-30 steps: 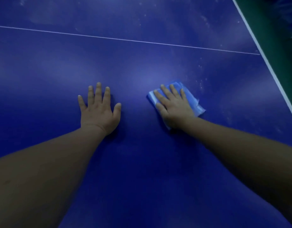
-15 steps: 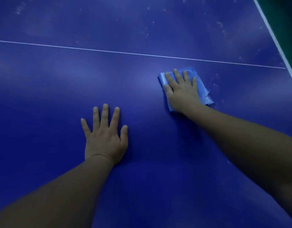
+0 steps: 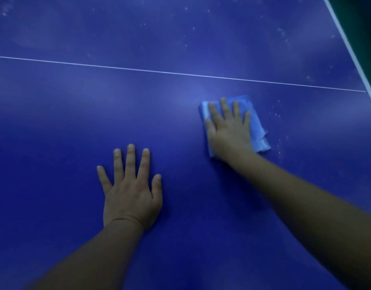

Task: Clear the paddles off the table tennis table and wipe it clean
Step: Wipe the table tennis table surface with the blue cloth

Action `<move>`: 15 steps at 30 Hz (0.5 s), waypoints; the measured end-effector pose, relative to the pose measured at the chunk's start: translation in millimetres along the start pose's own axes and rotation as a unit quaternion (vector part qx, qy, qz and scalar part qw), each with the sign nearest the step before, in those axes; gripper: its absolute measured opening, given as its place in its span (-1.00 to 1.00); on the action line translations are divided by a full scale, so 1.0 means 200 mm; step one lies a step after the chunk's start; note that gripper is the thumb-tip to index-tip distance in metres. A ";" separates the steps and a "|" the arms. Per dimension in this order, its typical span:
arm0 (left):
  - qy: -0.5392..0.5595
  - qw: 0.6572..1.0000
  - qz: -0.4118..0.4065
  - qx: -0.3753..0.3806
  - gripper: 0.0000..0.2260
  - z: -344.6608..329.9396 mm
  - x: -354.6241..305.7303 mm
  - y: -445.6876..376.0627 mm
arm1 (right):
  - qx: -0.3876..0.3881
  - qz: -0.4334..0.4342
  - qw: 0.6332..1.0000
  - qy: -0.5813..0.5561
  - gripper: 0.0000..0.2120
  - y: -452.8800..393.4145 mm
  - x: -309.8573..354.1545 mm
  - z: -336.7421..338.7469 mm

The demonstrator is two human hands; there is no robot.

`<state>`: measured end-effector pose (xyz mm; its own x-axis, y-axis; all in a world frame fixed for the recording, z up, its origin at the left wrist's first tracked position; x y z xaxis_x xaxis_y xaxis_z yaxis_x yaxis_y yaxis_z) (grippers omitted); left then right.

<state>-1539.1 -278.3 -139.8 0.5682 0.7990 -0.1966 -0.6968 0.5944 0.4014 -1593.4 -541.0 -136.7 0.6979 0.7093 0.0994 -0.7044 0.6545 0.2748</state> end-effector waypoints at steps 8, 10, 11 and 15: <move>0.007 1.000 -0.002 -0.012 -0.37 0.00 0.01 -0.01 | 0.020 0.117 0.993 -0.005 -0.47 -0.29 0.58 0.03; 0.007 1.000 -0.005 -0.014 -0.37 0.00 0.01 -0.01 | 0.012 0.128 0.991 0.047 -0.46 -0.39 0.40 0.04; 0.007 1.000 -0.007 -0.017 -0.37 0.00 0.01 -0.01 | 0.004 0.100 0.992 0.078 -0.43 -0.43 0.22 0.06; 0.003 1.000 -0.011 -0.017 -0.39 -0.01 0.01 -0.01 | -0.024 -0.183 0.982 -0.039 -0.43 -0.48 -0.68 0.21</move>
<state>-1538.0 -277.4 -143.0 0.5818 0.7857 -0.2102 -0.6982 0.6151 0.3664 -1615.0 -711.1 -135.6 0.9120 0.4033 0.0752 -0.4084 0.8749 0.2603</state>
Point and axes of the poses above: each hand's wrist, its own y-axis away from the middle knuckle, its own z-axis out of the back of the hand, x = y × z, the point moved 3 cm from there along -y, towards the middle knuckle, and after that the axes turned 12 degrees about x, right-handed, at the moved point
